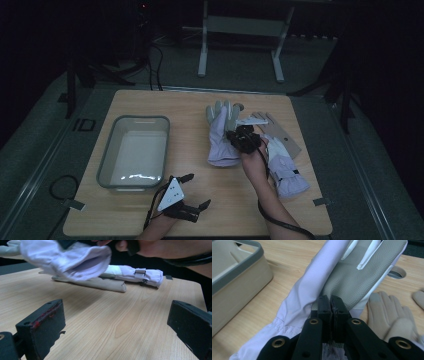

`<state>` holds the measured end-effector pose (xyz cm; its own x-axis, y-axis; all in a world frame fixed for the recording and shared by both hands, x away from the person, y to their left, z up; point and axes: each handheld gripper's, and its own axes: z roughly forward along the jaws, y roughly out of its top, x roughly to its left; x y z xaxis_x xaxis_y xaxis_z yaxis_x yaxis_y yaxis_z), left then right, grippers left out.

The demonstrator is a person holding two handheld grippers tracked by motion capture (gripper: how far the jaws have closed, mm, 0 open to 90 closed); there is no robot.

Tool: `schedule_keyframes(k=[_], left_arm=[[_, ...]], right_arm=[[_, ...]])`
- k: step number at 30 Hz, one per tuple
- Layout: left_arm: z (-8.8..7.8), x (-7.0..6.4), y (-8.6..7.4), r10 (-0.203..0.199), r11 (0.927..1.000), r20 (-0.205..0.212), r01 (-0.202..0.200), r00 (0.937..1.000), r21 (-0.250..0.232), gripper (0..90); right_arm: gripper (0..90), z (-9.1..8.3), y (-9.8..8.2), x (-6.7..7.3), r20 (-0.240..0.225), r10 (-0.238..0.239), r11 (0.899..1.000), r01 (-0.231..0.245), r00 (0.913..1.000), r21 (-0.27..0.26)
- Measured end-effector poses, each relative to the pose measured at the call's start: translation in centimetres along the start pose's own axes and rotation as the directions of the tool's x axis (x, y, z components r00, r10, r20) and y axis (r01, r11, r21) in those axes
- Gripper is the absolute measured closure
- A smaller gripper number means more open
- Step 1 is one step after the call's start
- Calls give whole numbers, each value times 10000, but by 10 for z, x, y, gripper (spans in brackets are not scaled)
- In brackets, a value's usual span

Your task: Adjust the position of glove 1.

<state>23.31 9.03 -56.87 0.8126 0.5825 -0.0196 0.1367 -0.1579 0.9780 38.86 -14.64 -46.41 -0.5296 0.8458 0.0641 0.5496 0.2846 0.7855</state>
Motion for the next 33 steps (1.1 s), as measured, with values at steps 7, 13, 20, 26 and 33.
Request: schedule_keyframes(k=[7,13,20,26,33], left_arm=[[0,0,0,7,10000,6,-7,10000,3,16],[0,0,0,2,10000,2,-2,10000,-8,16],[0,0,0,27,10000,3,-27,10000,-2,16],[0,-1,0,40,10000,-14,-40,10000,-19,16],[0,-1,0,54,10000,2,-54,10000,-34,16]], right_arm=[[872,-28,-21,5,-154,-34,9999,32,9999,-116],[872,-33,-45,9,-436,68,9999,-63,9990,108],[872,-23,-67,5,-488,309,9978,-279,9983,598],[869,-2,-79,-1,-633,305,9944,-238,9975,1027],[758,12,-86,-7,-565,252,9913,-176,9981,1305]])
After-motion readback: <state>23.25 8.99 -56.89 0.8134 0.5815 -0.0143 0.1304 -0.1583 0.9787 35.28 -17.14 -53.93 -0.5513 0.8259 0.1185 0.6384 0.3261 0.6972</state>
